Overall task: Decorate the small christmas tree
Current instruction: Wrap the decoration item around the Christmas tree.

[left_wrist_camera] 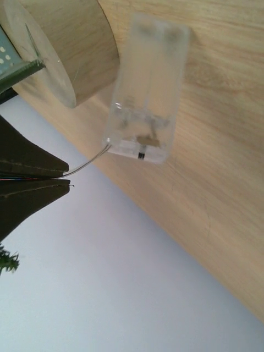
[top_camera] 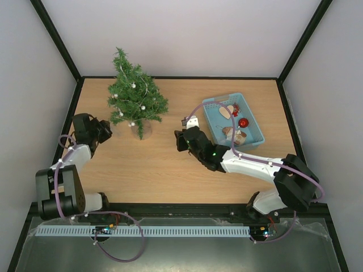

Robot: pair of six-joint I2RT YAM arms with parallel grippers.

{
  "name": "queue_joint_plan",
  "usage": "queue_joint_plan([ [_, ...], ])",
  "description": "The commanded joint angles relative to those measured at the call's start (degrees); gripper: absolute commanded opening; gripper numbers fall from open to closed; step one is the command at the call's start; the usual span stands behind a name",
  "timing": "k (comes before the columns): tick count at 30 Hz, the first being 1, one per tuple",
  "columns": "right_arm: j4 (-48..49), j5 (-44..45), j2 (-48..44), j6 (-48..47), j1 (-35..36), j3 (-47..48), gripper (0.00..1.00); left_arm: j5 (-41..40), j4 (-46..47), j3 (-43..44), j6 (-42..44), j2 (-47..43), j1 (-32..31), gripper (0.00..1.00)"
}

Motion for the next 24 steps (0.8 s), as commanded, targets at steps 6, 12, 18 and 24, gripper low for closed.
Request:
queue_joint_plan([
  [6, 0.9, 0.6, -2.4, -0.9, 0.4, 1.0, 0.33, -1.6, 5.9, 0.6, 6.2, -3.8, 3.6, 0.02],
  [12, 0.8, 0.6, -3.6, -1.3, 0.4, 0.7, 0.33, 2.4, 8.4, 6.0, 15.1, -0.6, 4.3, 0.02],
  [18, 0.8, 1.1, -5.5, -2.0, 0.4, -0.6, 0.33, 6.7, 17.1, 7.5, 21.8, 1.2, 4.8, 0.02],
  [24, 0.3, 0.2, -7.7, -2.4, 0.4, -1.1, 0.33, 12.0, 16.1, 13.6, 30.5, 2.4, 6.7, 0.02],
])
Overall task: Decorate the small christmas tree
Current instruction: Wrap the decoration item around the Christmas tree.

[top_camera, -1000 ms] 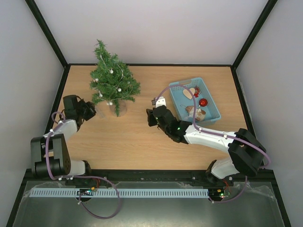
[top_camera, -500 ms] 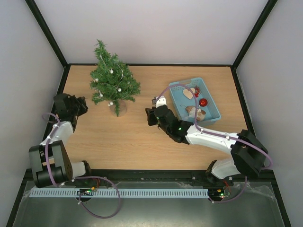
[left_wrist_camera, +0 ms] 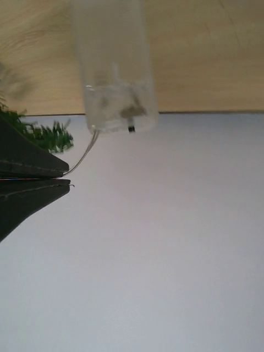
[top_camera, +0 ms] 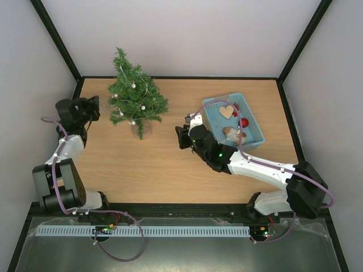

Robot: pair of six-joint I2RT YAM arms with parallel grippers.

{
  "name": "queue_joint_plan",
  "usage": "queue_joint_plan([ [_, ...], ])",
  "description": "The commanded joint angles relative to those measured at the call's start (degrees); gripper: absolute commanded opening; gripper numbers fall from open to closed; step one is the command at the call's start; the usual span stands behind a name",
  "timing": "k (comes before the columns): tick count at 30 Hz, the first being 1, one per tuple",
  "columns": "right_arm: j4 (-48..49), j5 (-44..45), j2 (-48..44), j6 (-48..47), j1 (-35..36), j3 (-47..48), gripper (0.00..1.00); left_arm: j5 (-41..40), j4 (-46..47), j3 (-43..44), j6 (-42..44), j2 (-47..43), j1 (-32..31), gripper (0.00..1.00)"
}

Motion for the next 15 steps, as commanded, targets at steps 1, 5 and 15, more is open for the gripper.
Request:
queue_joint_plan([
  [1, -0.1, 0.7, -2.8, -1.1, 0.4, -1.2, 0.33, 4.5, 1.4, 6.0, 10.3, 0.2, 1.7, 0.02],
  [5, -0.4, 1.4, -3.1, -1.7, 0.4, -1.0, 0.33, 5.3, -2.5, 10.0, 17.2, -0.1, 2.0, 0.02],
  [15, -0.5, 1.6, -3.6, -2.0, 0.4, -0.7, 0.34, 16.0, -5.9, 16.4, 27.7, 4.8, 1.9, 0.02],
])
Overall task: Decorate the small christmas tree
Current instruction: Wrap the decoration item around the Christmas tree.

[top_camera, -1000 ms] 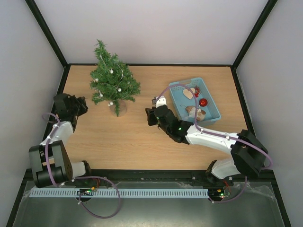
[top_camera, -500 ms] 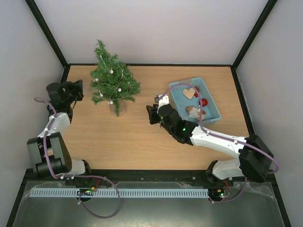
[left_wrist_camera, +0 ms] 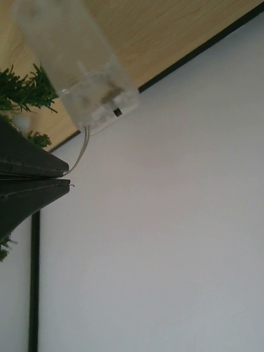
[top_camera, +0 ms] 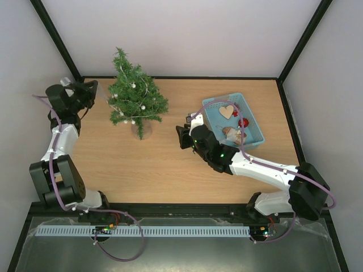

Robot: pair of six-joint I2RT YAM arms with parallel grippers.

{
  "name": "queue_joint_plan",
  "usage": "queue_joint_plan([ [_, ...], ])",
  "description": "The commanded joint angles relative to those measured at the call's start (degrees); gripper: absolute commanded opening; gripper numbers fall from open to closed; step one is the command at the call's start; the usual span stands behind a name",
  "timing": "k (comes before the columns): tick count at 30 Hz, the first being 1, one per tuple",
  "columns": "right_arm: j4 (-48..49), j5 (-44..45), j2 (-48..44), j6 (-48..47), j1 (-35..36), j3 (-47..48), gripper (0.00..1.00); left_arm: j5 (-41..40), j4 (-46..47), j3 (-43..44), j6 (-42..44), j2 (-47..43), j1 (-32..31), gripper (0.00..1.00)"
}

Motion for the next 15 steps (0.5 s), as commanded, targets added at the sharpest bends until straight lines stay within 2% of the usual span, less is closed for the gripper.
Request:
queue_joint_plan([
  [1, -0.5, 1.4, -1.7, -0.8, 0.4, -0.3, 0.34, 6.4, -4.5, 4.2, 9.2, 2.6, 0.2, 0.02],
  [9, -0.3, 1.4, -2.0, -0.4, 0.4, -0.7, 0.34, 7.4, -17.3, 10.2, 26.6, 4.1, -0.8, 0.02],
  [15, -0.2, 1.8, -2.6, -0.7, 0.4, -0.8, 0.34, 7.7, -21.5, 14.0, 32.9, 6.6, -2.8, 0.02],
])
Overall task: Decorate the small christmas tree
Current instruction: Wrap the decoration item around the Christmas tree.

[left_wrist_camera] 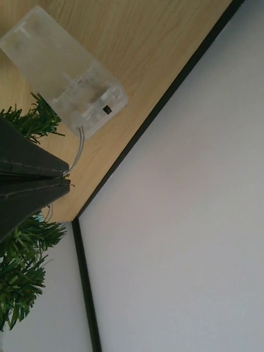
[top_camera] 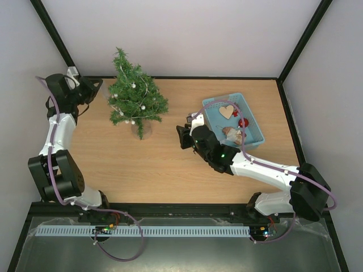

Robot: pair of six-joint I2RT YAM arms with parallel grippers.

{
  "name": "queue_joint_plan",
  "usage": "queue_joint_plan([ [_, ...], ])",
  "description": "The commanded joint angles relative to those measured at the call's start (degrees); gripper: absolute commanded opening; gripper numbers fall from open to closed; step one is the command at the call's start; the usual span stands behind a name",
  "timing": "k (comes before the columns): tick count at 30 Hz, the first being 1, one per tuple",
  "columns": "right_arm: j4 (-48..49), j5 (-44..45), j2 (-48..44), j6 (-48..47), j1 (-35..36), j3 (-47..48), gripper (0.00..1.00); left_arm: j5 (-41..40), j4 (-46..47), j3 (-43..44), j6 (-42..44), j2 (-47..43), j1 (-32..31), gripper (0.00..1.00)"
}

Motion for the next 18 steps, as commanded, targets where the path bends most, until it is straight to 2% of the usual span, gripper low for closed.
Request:
queue_joint_plan([
  [1, -0.2, 1.7, -1.9, -0.7, 0.4, -0.5, 0.34, 1.8, -4.3, 3.2, 7.9, 2.7, -1.8, 0.02],
  [5, -0.1, 1.7, -1.9, -0.6, 0.4, -0.4, 0.34, 3.3, -5.1, 4.5, 10.1, 5.2, -2.8, 0.02],
  [18, -0.6, 1.7, -2.1, -0.8, 0.4, 0.1, 0.34, 5.8, -13.3, 7.7, 25.5, 7.3, -2.1, 0.02],
])
